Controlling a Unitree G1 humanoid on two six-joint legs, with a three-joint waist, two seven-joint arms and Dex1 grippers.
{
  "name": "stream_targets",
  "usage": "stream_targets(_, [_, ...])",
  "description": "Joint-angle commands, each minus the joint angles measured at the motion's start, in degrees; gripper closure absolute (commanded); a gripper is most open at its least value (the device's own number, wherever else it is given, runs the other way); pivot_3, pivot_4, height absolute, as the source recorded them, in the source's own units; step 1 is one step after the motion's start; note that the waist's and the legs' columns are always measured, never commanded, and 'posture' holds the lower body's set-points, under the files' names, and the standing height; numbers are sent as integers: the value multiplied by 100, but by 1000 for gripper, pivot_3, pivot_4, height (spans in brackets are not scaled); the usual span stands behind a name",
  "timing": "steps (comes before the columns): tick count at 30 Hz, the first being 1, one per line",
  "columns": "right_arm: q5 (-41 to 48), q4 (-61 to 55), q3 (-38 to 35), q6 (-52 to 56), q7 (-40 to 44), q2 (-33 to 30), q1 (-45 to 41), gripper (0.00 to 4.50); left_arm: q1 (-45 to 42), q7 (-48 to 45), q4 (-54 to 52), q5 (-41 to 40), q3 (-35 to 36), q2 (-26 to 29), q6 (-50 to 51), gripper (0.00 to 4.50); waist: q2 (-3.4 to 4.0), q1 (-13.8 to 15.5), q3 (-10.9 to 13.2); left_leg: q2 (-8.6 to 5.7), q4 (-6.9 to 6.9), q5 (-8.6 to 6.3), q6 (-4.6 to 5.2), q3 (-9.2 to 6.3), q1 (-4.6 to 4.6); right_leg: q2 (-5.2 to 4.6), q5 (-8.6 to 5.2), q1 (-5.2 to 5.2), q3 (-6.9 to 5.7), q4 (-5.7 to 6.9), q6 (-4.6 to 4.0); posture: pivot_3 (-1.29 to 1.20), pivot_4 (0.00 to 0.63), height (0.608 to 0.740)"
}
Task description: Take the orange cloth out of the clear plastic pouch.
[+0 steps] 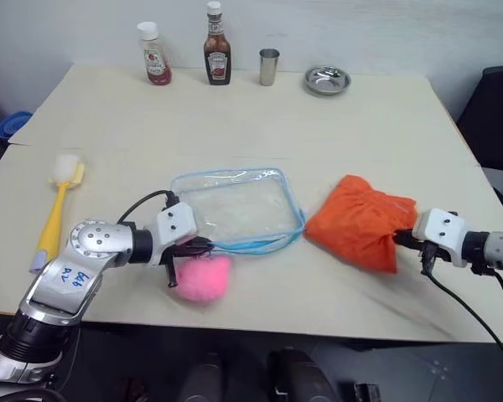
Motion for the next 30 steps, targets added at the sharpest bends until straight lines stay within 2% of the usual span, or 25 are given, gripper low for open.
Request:
stream_targets(1, [-210,316,-316,-78,-490,-28,54,4480,40,27,21,152,43,44,-310,4500,1,-9,0,0,0,0,0,2,0,1,0,-1,1,2,0,0,150,740])
stream_targets(5, [-222,282,-637,175,-1047,75,453,4480,132,-1,108,261,20,54,-557,4500,1,-12,0,3,-3,0,0,6,3,4,0,-2,5,3,0,0,150,740])
stream_targets(10, [485,-1236,-877,1111,-1018,552,1194,4480,152,-89,118,74,93,-65,-641,4500,1,-6,0,4,-7,-4,6,6,3,4,0,0,7,2,0,0,150,740])
stream_targets(13, [636,-1740,-934,1552,-1150,722,1262,3829,132,-77,128,-171,219,-229,-489,4500,2,-54,-1,4,-7,-5,9,10,9,7,0,0,14,8,0,0,150,740])
stream_targets(15, [652,-1879,-952,1697,-1117,714,1285,3152,96,-23,150,-324,331,-326,-313,4500,2,-61,-1,4,-7,-5,9,9,9,7,0,-1,13,10,0,0,150,740])
stream_targets(17, [841,-1973,-1136,1881,-879,544,1285,2382,130,-212,36,-603,507,-276,-252,3977,2,-60,-1,4,-7,-5,9,9,8,8,0,-2,13,9,0,0,150,740])
stream_targets(18, [973,-2016,-1244,1986,-729,452,1293,2193,142,-262,-1,-691,591,-249,-249,3840,3,-57,0,4,-7,-5,8,9,7,8,0,-2,12,8,0,0,150,740])
stream_targets(23, [2056,-2115,-2334,2643,672,-245,1638,475,287,-288,-49,-1447,1618,-135,113,2323,7,-9,2,4,-7,-5,9,8,7,7,0,-1,11,5,0,0,150,740])
stream_targets(24, [2210,-1987,-2594,2838,963,-435,1735,169,361,-409,-74,-1678,1888,-12,252,2312,7,-12,3,4,-7,-6,10,9,7,7,0,-1,11,4,0,0,150,740])
stream_targets(27, [2376,-1245,-3179,3186,1552,-901,1862,169,696,-974,-77,-2407,2759,404,555,2312,7,-26,3,6,-9,-9,15,9,10,7,0,1,11,0,0,0,150,740])
stream_targets(30, [2321,-313,-3543,3305,1988,-1280,1903,169,715,-1192,618,-3007,3696,854,1169,2312,6,-28,3,6,-11,-12,20,8,14,5,0,7,9,-6,0,0,150,740])
